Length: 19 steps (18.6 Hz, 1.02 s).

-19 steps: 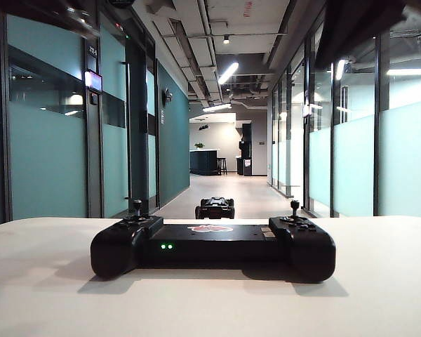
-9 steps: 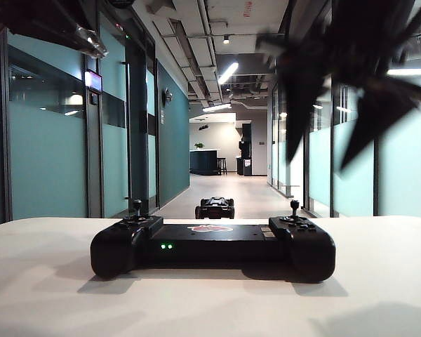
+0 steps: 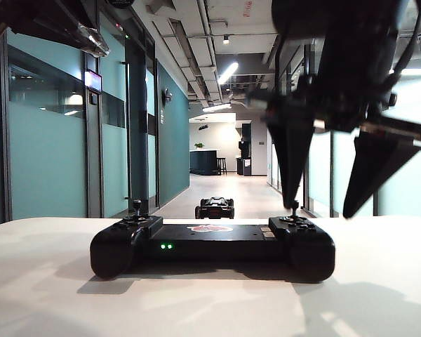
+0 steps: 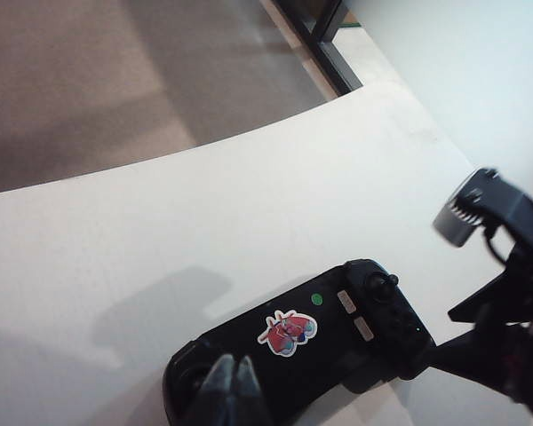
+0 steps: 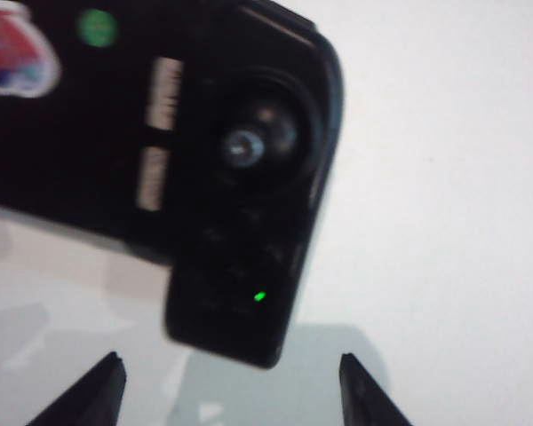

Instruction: Push the left joystick on the remote control sitting on the white table forward to make the robot dog walk in a straight line until it approaches the door.

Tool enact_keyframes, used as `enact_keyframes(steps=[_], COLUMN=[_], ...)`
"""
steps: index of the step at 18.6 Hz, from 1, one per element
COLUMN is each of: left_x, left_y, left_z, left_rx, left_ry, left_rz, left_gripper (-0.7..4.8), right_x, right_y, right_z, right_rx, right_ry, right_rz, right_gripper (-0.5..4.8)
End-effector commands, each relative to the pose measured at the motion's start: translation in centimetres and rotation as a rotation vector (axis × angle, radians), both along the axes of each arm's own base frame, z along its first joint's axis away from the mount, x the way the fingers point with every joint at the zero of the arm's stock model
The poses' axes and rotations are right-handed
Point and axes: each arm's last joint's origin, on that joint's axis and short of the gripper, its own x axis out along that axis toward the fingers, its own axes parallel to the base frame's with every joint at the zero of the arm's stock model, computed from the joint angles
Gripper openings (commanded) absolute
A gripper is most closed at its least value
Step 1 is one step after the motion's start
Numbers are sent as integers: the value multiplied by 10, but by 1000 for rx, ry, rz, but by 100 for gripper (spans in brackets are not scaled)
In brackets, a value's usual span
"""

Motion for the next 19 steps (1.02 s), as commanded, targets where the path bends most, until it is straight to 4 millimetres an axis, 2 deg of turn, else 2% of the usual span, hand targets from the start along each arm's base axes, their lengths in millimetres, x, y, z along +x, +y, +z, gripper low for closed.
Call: enact_keyframes(steps=[1, 12, 19], left_x=[-1, -1, -1], left_y=[-1, -1, -1], left_z=[3, 3, 3], left_rx=[-19, -19, -14], left_ry=[-15, -15, -20], left_rz=[-28, -28, -32], left_gripper=[-5, -5, -5], right_x=[6, 19, 22], right_y=[4, 14, 16], right_z=[-9, -35, -41], right_rx=[-26, -40, -32], right_ry=[-5, 19, 30], right_rz=[-11, -9, -11], right_gripper=[338, 337, 329])
